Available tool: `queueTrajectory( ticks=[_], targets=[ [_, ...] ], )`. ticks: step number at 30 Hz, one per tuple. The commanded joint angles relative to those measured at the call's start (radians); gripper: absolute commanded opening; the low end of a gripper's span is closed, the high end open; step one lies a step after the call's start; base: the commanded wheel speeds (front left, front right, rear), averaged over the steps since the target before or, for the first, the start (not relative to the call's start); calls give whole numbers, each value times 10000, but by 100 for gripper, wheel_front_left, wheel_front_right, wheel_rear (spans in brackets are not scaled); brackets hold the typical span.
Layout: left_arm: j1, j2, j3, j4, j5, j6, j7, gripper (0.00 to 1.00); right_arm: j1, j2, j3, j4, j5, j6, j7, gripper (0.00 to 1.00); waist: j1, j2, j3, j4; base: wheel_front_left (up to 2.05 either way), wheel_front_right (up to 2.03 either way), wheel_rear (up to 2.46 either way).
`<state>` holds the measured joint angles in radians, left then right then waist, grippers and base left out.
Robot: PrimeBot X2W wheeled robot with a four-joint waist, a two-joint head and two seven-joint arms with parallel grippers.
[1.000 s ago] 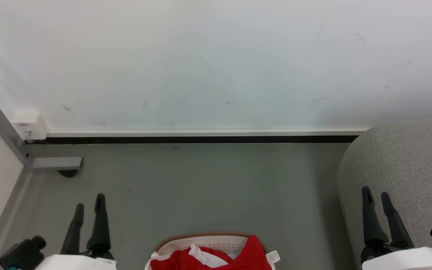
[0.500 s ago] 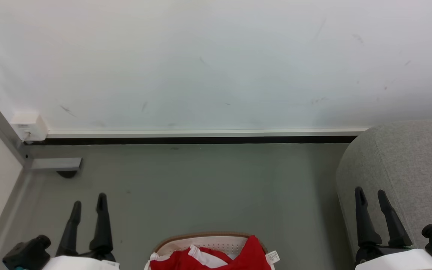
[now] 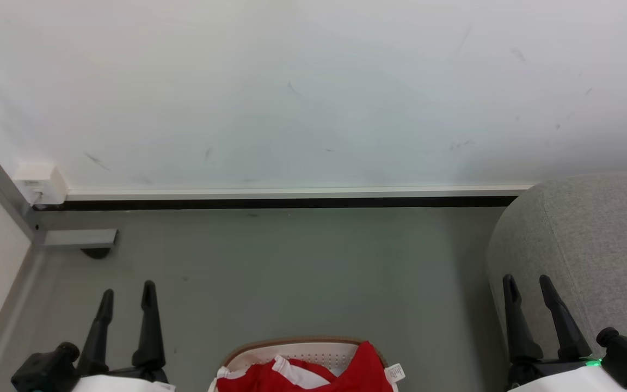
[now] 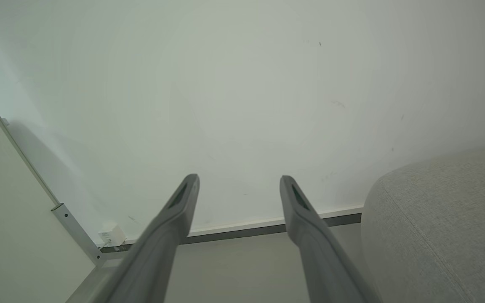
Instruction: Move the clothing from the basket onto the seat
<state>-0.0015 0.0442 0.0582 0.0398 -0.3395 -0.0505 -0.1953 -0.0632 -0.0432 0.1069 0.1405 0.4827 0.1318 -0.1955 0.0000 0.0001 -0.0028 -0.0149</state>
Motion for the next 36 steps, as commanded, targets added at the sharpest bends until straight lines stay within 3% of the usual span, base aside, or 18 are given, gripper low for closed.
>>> queueTrajectory(
  ticks=[1, 36],
  targets=[
    [18, 88, 30, -102, 301, 48, -105, 100, -58, -96, 42, -51, -248, -15, -101, 100, 0, -1, 8, 2, 0, 0, 0],
    [173, 94, -39, 188, 2580, 142, -700, 100, -2, -99, 316, 100, -2296, -21, -690, 100, 0, -1, 75, -89, 0, 0, 0]
  ],
)
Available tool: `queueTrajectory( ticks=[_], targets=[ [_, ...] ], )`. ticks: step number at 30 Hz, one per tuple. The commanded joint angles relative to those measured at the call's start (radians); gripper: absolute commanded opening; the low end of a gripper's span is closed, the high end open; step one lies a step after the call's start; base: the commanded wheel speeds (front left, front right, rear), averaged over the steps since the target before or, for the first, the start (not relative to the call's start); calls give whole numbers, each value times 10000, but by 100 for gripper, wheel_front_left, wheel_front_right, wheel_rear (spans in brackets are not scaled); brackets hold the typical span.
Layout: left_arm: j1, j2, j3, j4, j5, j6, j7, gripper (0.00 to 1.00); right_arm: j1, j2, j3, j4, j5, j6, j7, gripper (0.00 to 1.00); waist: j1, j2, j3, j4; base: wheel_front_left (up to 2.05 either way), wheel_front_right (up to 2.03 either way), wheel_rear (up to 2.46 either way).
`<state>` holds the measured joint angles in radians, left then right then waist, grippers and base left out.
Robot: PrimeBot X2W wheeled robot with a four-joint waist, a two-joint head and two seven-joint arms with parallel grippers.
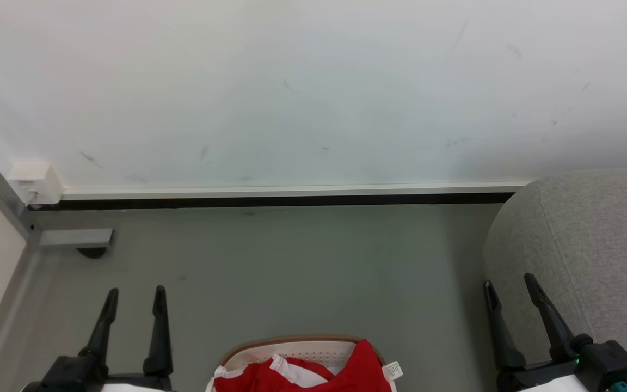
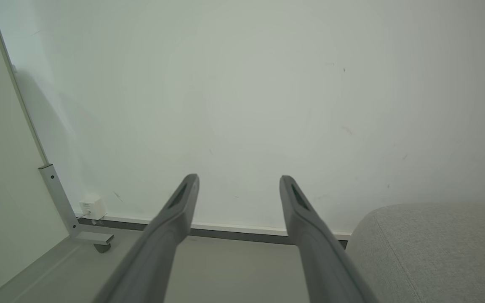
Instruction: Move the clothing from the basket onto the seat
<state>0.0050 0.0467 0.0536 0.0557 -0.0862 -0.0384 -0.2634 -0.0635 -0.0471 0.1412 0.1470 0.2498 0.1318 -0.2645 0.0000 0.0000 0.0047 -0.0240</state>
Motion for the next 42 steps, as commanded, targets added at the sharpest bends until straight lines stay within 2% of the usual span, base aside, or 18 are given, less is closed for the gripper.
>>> queueTrajectory(
  ticks=[1, 23, 35, 42],
  targets=[
    [110, 68, 2, 48, 35, 26, -18, 100, -1, -61, -34, 44, 57, -21, 2, 100, 0, 0, 4, 2, 0, 0, 0],
    [68, 66, -49, 124, -98, 112, -16, 100, -128, -58, -62, 70, 228, -21, 2, 100, 0, 0, 101, -48, 0, 0, 0],
    [-254, 65, -63, 189, -45, -40, -16, 100, -436, -55, -260, -330, 236, -21, 2, 100, 0, 0, 850, -727, 0, 0, 0],
    [-811, 258, -325, 979, 102, -321, -16, 100, -709, -52, -431, -573, 289, -21, 4, 100, 0, 0, 1737, -1220, 0, 0, 0]
  ],
)
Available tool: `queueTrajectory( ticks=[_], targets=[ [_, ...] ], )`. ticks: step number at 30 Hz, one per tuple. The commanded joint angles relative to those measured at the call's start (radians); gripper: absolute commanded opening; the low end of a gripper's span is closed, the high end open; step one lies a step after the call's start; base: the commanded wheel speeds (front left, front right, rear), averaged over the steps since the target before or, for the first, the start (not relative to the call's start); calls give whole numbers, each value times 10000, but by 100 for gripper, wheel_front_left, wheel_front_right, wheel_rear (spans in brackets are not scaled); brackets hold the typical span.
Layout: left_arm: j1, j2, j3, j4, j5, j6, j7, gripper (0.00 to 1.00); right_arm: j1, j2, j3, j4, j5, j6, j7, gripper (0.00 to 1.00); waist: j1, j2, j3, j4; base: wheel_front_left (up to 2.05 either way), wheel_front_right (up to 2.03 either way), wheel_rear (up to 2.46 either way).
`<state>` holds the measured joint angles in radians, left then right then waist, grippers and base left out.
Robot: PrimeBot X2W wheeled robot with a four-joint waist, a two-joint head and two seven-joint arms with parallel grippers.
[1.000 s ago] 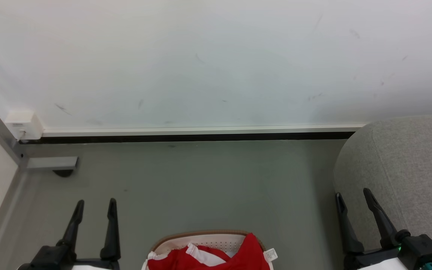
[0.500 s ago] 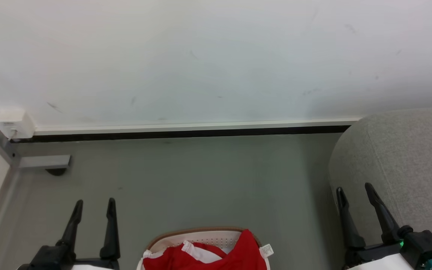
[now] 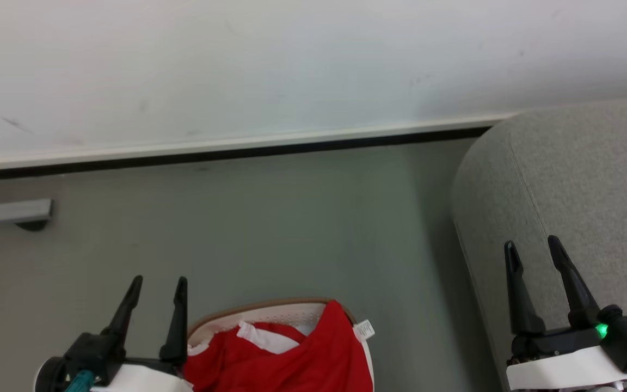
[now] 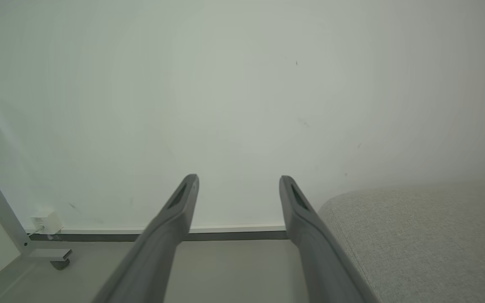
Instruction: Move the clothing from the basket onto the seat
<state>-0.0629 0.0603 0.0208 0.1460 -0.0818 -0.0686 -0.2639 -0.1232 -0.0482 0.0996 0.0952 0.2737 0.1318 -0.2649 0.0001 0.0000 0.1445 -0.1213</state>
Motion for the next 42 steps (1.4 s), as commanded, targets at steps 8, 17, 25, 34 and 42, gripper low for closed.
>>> queueTrajectory(
  ticks=[8, 17, 25, 34, 42],
  targets=[
    [-1384, 909, -926, 1984, 71, -520, 394, 100, -672, -34, -493, -500, 603, -21, 8, 100, -1, 0, 1726, -632, 0, 0, 0],
    [-3079, 1580, -2334, 4204, -330, -625, 1020, 100, -1587, -32, -871, -1024, 819, -21, 8, 100, -1, 0, 3475, -1062, 0, 0, 0],
    [-4519, 2233, -4538, 6036, -1204, -605, 1765, 100, -2151, -28, -989, -1790, 1080, -21, 8, 100, -1, 0, 4799, -1420, 0, 0, 0],
    [-6117, 2972, -7047, 7580, -1803, -607, 2666, 100, -2613, -29, -829, -2688, 1242, -21, 8, 100, -1, 0, 6117, -1853, 0, 0, 0],
    [-7243, 3344, -8899, 8488, -2157, -608, 3366, 100, -2834, -28, -813, -2933, 1619, -21, 8, 100, -1, 0, 6995, -2301, 0, 0, 0]
  ],
)
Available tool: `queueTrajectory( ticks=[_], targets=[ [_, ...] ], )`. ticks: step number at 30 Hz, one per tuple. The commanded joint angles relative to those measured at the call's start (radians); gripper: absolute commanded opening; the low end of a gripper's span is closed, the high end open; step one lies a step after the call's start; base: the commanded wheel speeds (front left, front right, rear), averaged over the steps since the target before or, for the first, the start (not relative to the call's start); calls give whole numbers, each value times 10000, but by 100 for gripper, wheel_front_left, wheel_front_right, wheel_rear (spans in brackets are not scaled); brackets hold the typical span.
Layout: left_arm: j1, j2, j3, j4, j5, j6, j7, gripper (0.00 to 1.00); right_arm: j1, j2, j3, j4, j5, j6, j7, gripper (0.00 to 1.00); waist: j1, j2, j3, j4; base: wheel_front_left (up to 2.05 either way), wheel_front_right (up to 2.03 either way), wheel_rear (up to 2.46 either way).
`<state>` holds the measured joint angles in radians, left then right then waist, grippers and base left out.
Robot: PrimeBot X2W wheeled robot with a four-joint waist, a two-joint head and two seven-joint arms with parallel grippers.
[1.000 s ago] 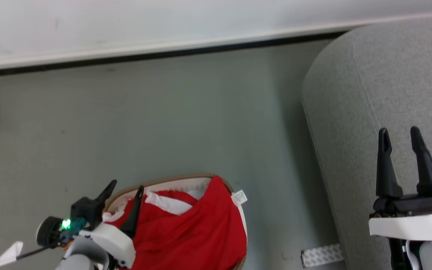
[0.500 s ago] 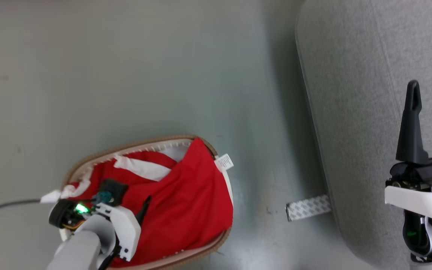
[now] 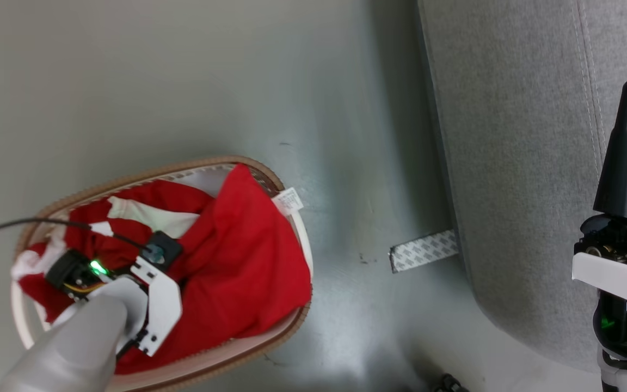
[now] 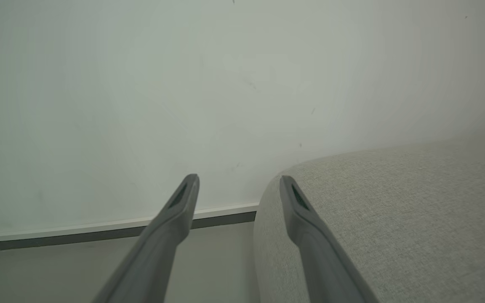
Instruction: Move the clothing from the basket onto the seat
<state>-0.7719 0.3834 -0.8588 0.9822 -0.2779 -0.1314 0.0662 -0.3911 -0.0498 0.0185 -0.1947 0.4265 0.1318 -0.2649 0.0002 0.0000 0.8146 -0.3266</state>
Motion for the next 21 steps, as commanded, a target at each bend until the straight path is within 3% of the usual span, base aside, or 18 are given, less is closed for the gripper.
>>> queueTrajectory(
  ticks=[1, 8, 9, 10, 11, 12, 21],
  targets=[
    [-214, 118, -283, 231, -238, 21, 141, 100, -159, -12, 14, -22, 130, -21, 8, 100, -2, 0, 355, -303, 0, 0, 0],
    [-550, 55, -1298, 691, -600, 19, 454, 100, -193, -14, 90, 66, 271, -21, 8, 100, -2, 0, 512, -473, 0, 0, 0],
    [-589, 24, -1332, 761, -765, 19, 447, 93, -203, -14, 75, 85, 268, -21, 8, 100, -2, 0, 499, -479, 0, 0, 0],
    [-603, -12, -1347, 831, -928, 19, 421, 41, -205, -12, 64, 104, 257, -21, 8, 100, -2, 0, 458, -480, 0, 0, 0],
    [-592, -44, -1407, 895, -974, 19, 368, 14, -200, -14, 48, 124, 232, -21, 8, 100, -2, 0, 391, -476, 0, 0, 0],
    [-563, -69, -1485, 939, -1054, 19, 297, 0, -187, -14, 11, 140, 211, -21, 8, 100, -2, 0, 316, -460, 0, 0, 0],
    [-143, -760, -2032, 1198, -1591, 19, -970, 0, 189, -15, -363, 423, -82, -21, 8, 100, -2, 0, -1417, 52, 0, 0, 0]
  ],
)
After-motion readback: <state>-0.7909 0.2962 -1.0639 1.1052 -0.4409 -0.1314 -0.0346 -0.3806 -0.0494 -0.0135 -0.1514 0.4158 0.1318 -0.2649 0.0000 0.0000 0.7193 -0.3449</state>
